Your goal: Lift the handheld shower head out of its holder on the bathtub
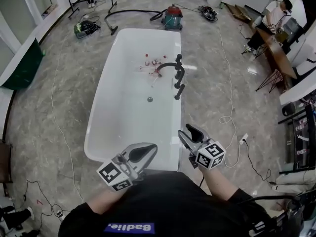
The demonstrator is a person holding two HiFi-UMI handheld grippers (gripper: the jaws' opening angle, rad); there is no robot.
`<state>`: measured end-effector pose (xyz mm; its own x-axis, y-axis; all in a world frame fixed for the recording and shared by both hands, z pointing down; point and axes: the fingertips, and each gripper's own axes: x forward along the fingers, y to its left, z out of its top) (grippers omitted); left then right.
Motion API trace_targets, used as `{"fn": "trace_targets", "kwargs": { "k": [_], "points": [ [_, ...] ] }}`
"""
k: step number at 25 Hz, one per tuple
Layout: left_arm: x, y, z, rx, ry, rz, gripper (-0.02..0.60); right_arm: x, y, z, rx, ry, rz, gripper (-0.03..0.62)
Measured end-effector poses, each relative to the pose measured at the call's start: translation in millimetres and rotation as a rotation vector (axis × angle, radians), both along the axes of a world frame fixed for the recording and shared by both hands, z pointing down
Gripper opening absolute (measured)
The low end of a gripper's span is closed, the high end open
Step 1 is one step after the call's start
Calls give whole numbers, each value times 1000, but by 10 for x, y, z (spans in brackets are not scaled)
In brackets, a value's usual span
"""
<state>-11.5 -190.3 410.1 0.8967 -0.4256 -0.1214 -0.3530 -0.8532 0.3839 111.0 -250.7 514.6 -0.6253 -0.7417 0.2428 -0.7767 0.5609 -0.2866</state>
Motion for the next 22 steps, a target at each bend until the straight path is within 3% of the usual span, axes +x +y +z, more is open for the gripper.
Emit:
{"fn": "trace_targets", "kwargs": {
  "k": [13,22],
  "points": [
    [532,-581,244,-82,-27,-164,-6,1001,-1354,835,-42,181,14,216],
    [806,-744,368,-118,-75,-223,-6,1285,-2155,1732,-140,252,-19,233]
  ]
}}
